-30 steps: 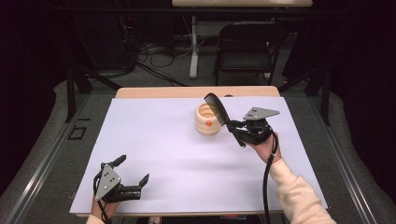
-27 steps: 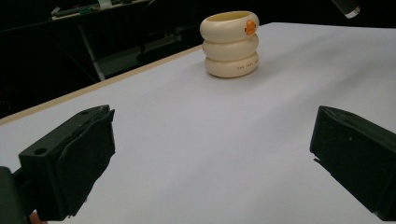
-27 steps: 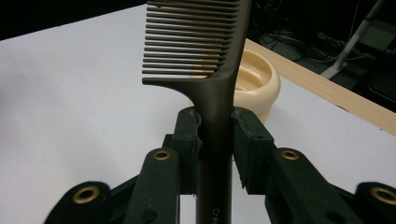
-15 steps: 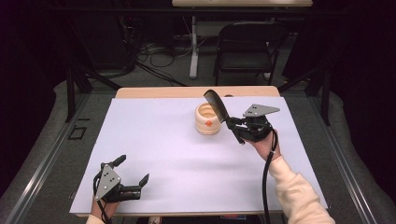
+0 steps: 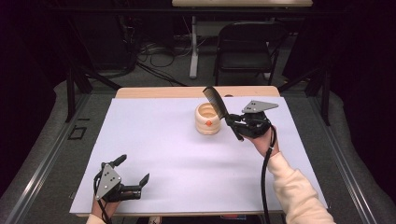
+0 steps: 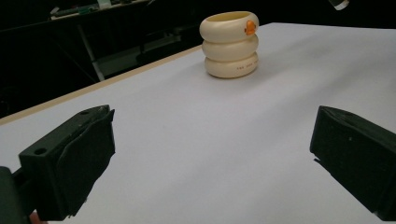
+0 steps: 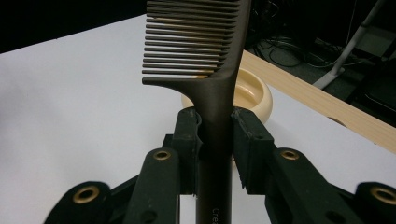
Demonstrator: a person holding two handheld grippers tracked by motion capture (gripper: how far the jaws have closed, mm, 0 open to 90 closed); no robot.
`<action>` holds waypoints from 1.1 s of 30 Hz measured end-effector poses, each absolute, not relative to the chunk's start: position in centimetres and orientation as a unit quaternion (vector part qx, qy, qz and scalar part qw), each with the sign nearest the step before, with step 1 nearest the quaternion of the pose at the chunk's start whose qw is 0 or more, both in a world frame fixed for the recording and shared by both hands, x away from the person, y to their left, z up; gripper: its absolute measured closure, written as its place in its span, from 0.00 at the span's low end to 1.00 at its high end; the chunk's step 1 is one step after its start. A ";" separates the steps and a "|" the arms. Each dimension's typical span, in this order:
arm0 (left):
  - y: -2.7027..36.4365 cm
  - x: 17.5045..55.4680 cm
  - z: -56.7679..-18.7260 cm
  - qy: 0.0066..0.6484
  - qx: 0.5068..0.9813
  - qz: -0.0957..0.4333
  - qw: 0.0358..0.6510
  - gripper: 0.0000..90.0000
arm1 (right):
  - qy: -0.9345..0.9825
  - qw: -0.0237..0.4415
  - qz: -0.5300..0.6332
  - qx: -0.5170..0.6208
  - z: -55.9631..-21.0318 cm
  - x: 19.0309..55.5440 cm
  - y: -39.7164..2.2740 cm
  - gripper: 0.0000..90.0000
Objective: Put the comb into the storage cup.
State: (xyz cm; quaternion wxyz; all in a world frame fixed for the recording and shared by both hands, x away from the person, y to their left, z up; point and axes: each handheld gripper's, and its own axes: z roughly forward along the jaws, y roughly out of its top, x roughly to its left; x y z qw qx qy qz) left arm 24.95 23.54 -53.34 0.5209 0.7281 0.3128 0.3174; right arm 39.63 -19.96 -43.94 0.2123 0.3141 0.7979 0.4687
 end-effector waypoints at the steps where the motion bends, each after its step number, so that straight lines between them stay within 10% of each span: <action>1: 23.5 25.0 -53.3 0.312 0.728 0.317 0.521 0.00 | 0.799 0.213 0.468 0.313 -43.9 39.7 -19.9 0.80; 33: 23.5 25.0 -53.3 0.312 0.728 0.318 0.522 0.00 | 0.792 0.223 0.481 0.301 -43.2 41.8 -18.0 0.80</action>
